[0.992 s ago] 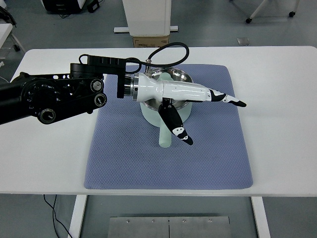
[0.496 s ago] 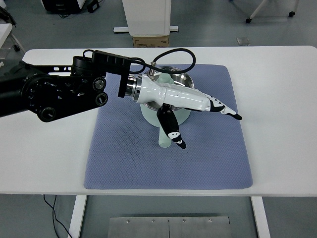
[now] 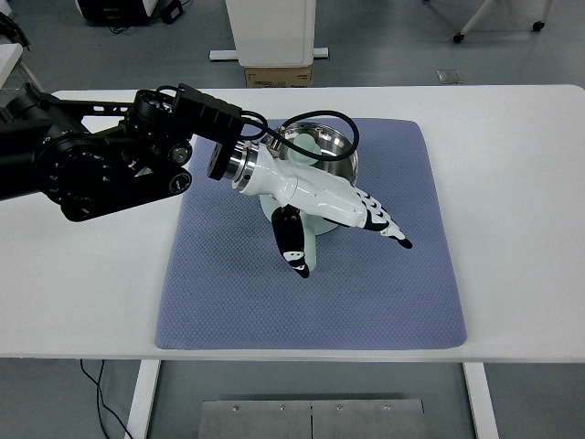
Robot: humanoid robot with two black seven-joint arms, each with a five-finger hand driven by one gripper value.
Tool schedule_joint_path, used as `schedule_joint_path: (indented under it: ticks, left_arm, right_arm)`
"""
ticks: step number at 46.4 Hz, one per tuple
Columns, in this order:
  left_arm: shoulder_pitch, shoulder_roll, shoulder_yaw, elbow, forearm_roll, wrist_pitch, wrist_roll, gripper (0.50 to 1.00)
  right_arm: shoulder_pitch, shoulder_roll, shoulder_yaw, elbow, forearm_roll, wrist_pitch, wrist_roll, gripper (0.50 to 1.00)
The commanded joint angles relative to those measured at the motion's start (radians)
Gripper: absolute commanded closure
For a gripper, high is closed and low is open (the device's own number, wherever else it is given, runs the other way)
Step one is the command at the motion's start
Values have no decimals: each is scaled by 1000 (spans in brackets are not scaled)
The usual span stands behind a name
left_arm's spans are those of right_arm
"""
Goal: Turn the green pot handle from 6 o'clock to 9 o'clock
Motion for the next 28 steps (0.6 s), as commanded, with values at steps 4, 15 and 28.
schedule_joint_path:
  ticks: [4,15,28]
  left_arm:
    - [-16,9,1,-7,8,-45,0,500]
    - [-41,8,2,-20,11,-134,0,500]
    - [-29,-8,5,-17,77,-135,0,500]
  right_arm:
    - [0,0,0,0,0,0,0,500]
    - [0,0,0,0,0,0,0,500]
    - [0,0,0,0,0,0,0,500]
